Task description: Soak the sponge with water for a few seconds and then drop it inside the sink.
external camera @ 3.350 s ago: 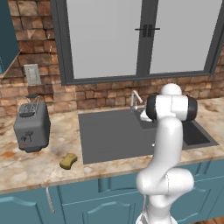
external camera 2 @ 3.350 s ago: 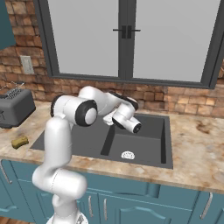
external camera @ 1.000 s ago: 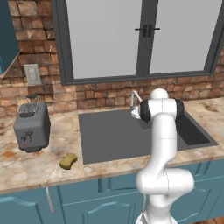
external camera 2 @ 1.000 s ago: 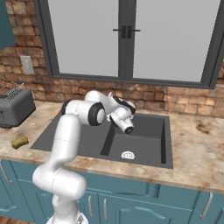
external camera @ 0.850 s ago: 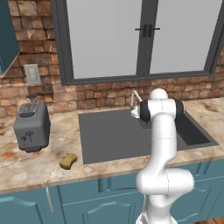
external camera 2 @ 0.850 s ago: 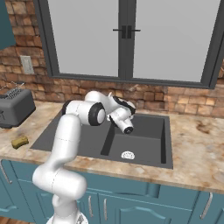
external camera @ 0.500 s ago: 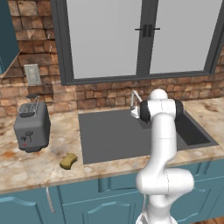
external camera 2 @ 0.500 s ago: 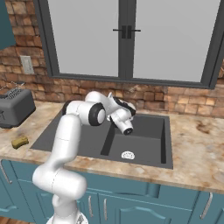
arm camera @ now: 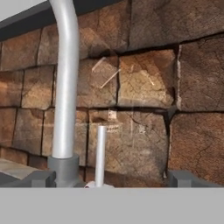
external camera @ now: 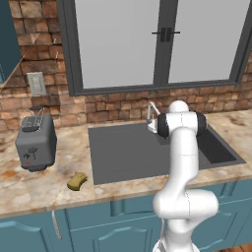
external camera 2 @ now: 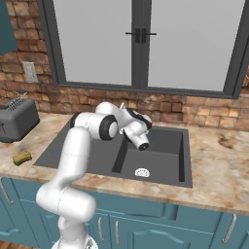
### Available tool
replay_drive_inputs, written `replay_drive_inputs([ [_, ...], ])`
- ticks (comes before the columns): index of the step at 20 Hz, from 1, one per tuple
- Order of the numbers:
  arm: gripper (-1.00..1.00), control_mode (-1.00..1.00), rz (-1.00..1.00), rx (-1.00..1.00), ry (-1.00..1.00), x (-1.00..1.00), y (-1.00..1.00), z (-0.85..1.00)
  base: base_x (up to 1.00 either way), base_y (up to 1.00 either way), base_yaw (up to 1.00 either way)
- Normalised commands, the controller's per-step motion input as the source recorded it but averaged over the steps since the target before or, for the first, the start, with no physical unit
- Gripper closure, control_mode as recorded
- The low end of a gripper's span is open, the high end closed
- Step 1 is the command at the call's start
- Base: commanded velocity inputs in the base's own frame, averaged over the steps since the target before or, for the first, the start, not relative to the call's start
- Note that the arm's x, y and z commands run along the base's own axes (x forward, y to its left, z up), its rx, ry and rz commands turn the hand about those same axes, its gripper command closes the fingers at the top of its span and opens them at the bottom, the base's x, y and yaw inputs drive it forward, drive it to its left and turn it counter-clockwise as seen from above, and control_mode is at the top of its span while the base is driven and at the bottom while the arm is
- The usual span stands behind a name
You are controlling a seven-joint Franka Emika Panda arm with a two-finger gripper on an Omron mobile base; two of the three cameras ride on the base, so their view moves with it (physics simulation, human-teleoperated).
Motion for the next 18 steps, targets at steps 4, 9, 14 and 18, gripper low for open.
replay_drive_inputs([
  [4,-1.0,-1.0,0.0,0.01,0.0,0.08,-0.29,0.0,0.0,0.0,0.0],
  [9,-1.0,-1.0,0.0,0.02,0.0,0.04,-0.3,0.0,0.0,0.0,0.0],
  [14,-1.0,-1.0,0.0,0.0,0.0,0.15,-0.13,0.0,0.0,0.0,0.0],
  [18,-1.0,-1.0,0.0,0.0,0.0,0.14,-0.29,0.0,0.0,0.0,0.0],
])
